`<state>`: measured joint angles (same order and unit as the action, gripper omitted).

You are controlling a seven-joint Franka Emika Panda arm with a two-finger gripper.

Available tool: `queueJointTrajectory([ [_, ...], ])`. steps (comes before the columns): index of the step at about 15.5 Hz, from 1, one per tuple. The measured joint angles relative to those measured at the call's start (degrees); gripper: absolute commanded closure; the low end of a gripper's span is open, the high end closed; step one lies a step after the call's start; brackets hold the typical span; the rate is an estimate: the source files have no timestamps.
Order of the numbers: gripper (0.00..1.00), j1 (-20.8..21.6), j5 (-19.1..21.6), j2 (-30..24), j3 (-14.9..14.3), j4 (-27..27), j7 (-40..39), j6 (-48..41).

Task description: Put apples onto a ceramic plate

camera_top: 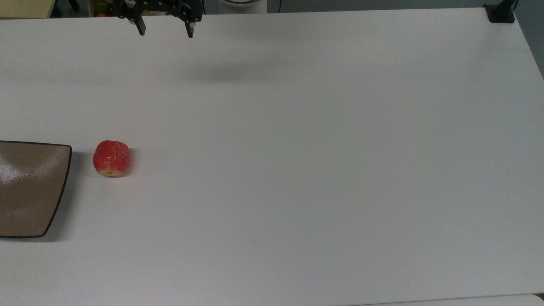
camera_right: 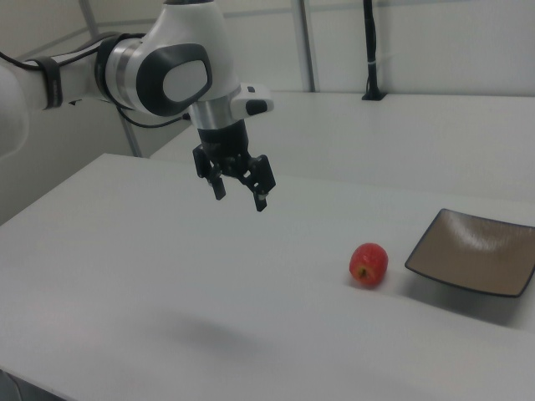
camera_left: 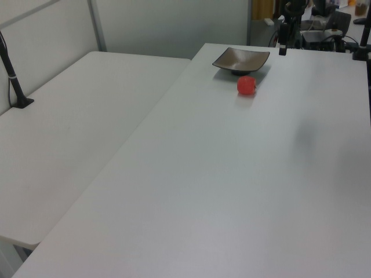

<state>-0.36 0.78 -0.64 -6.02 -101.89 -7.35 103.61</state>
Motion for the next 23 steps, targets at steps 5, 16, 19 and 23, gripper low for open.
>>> queueJointTrajectory([
  [5,0.0,-0.2,0.0,3.3,-0.3,0.2,-0.5,8.2],
  [16,0.0,-3.4,-4.6,18.5,-0.6,7.1,-3.8,23.5],
  [19,0.0,-3.6,-5.1,21.6,-0.4,8.1,-3.8,27.4],
  [23,0.0,-5.2,-9.1,25.8,1.3,8.5,-3.8,31.7],
])
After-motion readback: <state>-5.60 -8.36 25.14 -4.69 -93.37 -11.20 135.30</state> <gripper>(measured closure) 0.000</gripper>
